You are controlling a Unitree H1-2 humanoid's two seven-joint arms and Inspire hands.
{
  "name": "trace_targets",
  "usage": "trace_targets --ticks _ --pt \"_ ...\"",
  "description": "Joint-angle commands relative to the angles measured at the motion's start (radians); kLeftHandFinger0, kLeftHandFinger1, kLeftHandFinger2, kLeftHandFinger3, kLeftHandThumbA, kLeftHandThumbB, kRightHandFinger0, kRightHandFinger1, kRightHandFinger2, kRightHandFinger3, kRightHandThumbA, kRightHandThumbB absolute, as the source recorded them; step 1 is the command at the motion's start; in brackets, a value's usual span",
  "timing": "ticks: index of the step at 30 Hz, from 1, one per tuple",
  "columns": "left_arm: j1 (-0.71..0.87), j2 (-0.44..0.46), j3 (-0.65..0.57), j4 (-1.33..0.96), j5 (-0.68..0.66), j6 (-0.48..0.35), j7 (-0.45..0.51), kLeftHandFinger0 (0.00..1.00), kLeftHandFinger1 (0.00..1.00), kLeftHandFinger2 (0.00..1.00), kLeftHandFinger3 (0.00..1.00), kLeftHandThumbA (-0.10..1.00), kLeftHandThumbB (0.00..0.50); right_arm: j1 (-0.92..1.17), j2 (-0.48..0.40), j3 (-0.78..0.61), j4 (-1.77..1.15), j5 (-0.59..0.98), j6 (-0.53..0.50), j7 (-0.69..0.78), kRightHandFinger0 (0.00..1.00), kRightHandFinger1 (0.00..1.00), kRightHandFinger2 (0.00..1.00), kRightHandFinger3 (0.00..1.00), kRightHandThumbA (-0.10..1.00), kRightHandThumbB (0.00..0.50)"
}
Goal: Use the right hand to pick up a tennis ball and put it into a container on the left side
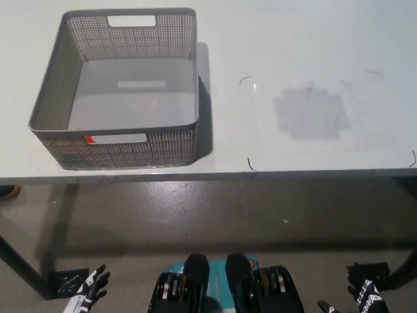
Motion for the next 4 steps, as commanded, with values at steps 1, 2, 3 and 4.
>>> trace_targets --ticks 1,2,3,4 --pt "-0.029 0.019 0.01 -0.014 0.0 -0.035 0.017 1.0 1.0 1.0 1.0 1.0 0.349 -0.039 0.003 -0.007 -0.017 0.02 -0.073 0.009 1.0 1.0 1.0 1.0 0.98 0.211" --pt "-0.031 0.018 0.01 -0.008 -0.009 -0.04 0.011 1.0 1.0 1.0 1.0 1.0 0.347 -0.038 0.002 -0.007 -0.021 0.026 -0.076 0.016 1.0 1.0 1.0 1.0 0.98 0.215" --pt "-0.03 0.016 0.01 -0.012 -0.008 -0.04 0.012 1.0 1.0 1.0 1.0 1.0 0.347 -0.036 0.001 -0.005 -0.028 0.024 -0.074 0.016 1.0 1.0 1.0 1.0 0.99 0.225" --pt "-0.03 0.016 0.01 -0.013 -0.008 -0.04 0.012 1.0 1.0 1.0 1.0 1.0 0.347 -0.035 0.001 -0.004 -0.03 0.024 -0.073 0.015 1.0 1.0 1.0 1.0 0.99 0.236"
